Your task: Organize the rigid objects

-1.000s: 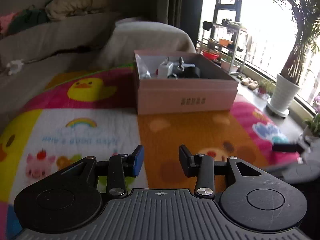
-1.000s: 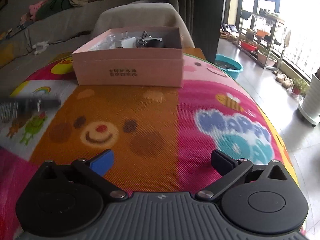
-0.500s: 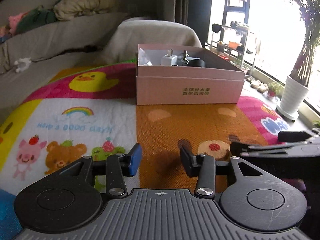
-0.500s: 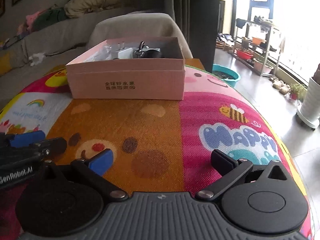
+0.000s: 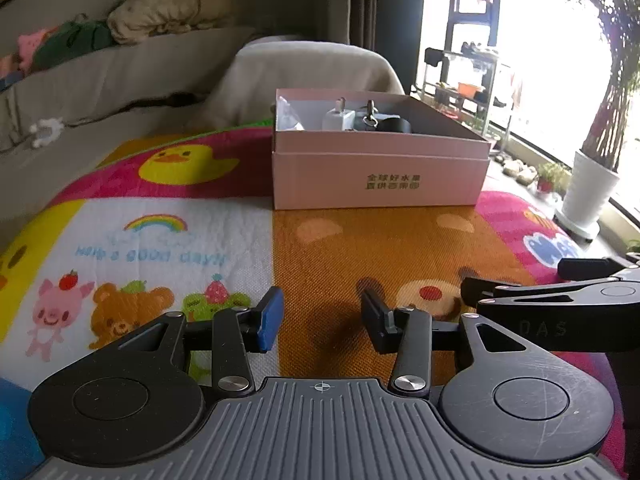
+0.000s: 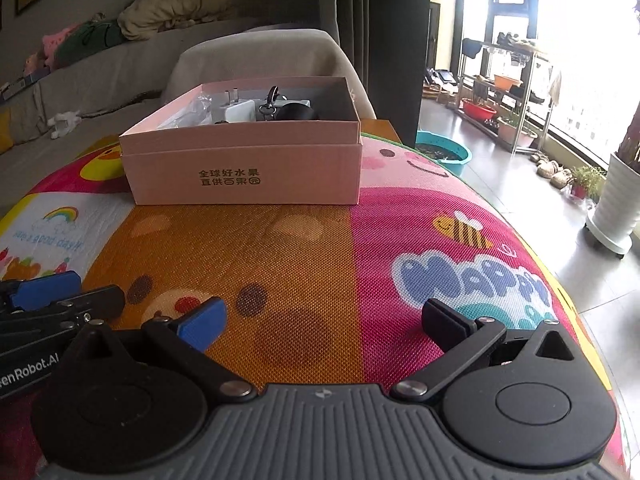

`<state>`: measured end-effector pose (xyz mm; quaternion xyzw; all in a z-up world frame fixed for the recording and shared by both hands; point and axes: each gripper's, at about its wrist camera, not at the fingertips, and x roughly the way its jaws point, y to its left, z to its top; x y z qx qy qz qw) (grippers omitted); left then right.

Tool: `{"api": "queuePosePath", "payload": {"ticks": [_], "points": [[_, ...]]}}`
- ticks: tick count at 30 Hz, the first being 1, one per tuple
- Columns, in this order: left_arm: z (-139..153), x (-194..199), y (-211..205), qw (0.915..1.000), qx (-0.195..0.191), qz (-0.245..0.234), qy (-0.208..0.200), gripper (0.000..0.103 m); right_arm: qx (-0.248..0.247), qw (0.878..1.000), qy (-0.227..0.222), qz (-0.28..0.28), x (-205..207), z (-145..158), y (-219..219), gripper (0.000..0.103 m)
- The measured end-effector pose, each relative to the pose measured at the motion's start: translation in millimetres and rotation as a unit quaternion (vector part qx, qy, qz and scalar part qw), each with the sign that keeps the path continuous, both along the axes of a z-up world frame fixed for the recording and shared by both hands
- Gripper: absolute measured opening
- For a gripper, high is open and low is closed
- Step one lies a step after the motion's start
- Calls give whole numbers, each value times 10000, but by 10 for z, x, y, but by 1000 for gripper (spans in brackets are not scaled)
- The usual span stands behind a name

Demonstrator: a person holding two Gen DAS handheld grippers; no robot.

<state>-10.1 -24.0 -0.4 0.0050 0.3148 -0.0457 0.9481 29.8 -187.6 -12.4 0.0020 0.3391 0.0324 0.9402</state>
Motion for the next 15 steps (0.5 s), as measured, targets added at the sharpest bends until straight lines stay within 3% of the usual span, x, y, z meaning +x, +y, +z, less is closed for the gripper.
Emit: {"api": "queuePosePath", "payload": {"ticks": [15], "points": [[3,40,16,10000,-75,62,23,50,-4,10000,0,0,-1,2,-1,103]]}}
